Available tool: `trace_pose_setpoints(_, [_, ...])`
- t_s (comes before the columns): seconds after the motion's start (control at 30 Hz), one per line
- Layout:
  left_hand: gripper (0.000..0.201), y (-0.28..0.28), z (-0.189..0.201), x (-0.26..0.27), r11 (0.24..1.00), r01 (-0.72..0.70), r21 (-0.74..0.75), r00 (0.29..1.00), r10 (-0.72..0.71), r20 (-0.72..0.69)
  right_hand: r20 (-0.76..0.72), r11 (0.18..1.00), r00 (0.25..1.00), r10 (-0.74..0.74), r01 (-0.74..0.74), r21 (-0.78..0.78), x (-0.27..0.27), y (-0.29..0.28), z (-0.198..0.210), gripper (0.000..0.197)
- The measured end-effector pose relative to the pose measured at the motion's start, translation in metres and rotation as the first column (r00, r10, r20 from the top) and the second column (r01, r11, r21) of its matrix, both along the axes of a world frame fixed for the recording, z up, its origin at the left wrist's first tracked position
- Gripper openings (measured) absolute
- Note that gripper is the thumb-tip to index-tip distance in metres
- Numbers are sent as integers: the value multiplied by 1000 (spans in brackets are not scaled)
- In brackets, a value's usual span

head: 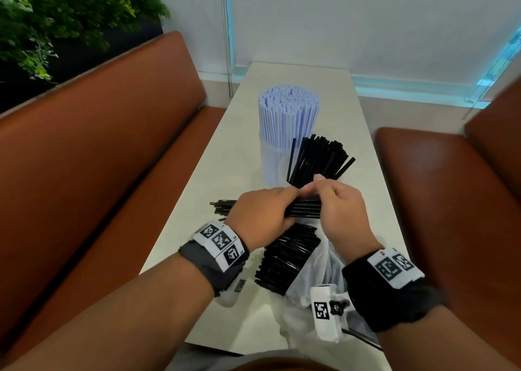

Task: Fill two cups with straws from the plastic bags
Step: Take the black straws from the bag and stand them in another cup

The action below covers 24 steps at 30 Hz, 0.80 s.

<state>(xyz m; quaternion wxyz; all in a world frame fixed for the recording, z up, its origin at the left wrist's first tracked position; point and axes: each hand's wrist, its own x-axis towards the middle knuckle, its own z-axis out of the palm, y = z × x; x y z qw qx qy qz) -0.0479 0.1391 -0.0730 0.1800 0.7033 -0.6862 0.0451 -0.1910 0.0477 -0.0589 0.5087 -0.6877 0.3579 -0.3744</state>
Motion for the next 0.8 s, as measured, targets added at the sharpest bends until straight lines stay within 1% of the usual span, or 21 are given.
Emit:
trace_pose_setpoints(0.07, [39, -3, -1, -5, 1000, 1, 14, 999, 0, -47, 64, 996, 997, -34, 28, 83, -1, -2, 0, 40])
trace_pose_setpoints(0.13, [38, -5, 1, -1, 1000, -27, 4, 991, 27, -131, 187, 972, 981, -61, 16, 235, -3, -6, 1, 53])
trace_pose_setpoints(0.17, [36, -6, 5, 3, 999, -52, -14, 971, 47, -235, 256, 947, 964, -77, -10, 322, -3, -8, 2, 58])
trace_pose_setpoints(0.2, [33, -7, 11, 4, 996, -73, -48, 919, 48, -391, 314, 912, 944, -100, -39, 409, -2, -8, 2, 60])
trace_pose_setpoints(0.23, [28, -9, 19, 4, 991, -85, -107, 818, 8, -576, 341, 876, 932, -126, -57, 479, -2, -8, 2, 58])
trace_pose_setpoints(0.27, [26, -11, 30, 2, 977, -103, -185, 668, -69, -741, 340, 847, 929, -142, -64, 528, -1, -8, 1, 55])
trace_pose_setpoints(0.3, [27, -12, 42, -2, 955, -139, -263, 512, -158, -844, 326, 824, 934, -149, -65, 563, 0, -7, 0, 53])
trace_pose_setpoints(0.33, [29, -14, 53, -6, 925, -180, -334, 388, -245, -889, 316, 801, 937, -149, -73, 594, 0, -6, -1, 53])
trace_pose_setpoints(0.37, [30, -16, 62, -8, 893, -220, -393, 293, -324, -900, 311, 776, 939, -147, -86, 625, 0, -5, -1, 55])
trace_pose_setpoints(0.43, [32, -22, 74, -12, 843, -283, -458, 162, -429, -889, 334, 713, 931, -145, -135, 687, -1, -4, 1, 59])
trace_pose_setpoints(0.5, [32, -27, 78, -19, 826, -327, -459, 55, -468, -882, 381, 656, 913, -148, -197, 728, 1, -1, 3, 63])
trace_pose_setpoints(0.53, [30, -29, 78, -25, 831, -337, -443, 3, -469, -883, 408, 633, 901, -145, -233, 738, 2, 1, 4, 64])
trace_pose_setpoints(0.57, [28, -32, 77, -30, 845, -331, -421, -34, -456, -889, 434, 616, 891, -132, -270, 741, 4, 3, 5, 64])
trace_pose_setpoints(0.6, [25, -34, 75, -34, 861, -320, -396, -50, -433, -900, 456, 601, 882, -116, -303, 739, 4, 4, 5, 63])
trace_pose_setpoints(0.67, [22, -36, 73, -36, 875, -314, -369, -54, -404, -913, 485, 584, 864, -133, -327, 743, 3, 3, 3, 59])
trace_pose_setpoints(0.73, [22, -38, 75, -35, 864, -336, -376, -72, -421, -904, 496, 578, 852, -171, -321, 750, 0, -3, -1, 56])
trace_pose_setpoints(0.77, [23, -38, 75, -34, 864, -337, -374, -66, -418, -906, 498, 581, 857, -133, -339, 740, -1, -4, -1, 55])
trace_pose_setpoints(0.8, [25, -38, 75, -34, 873, -327, -363, -49, -399, -916, 488, 598, 871, -62, -360, 717, -1, -3, -1, 53])
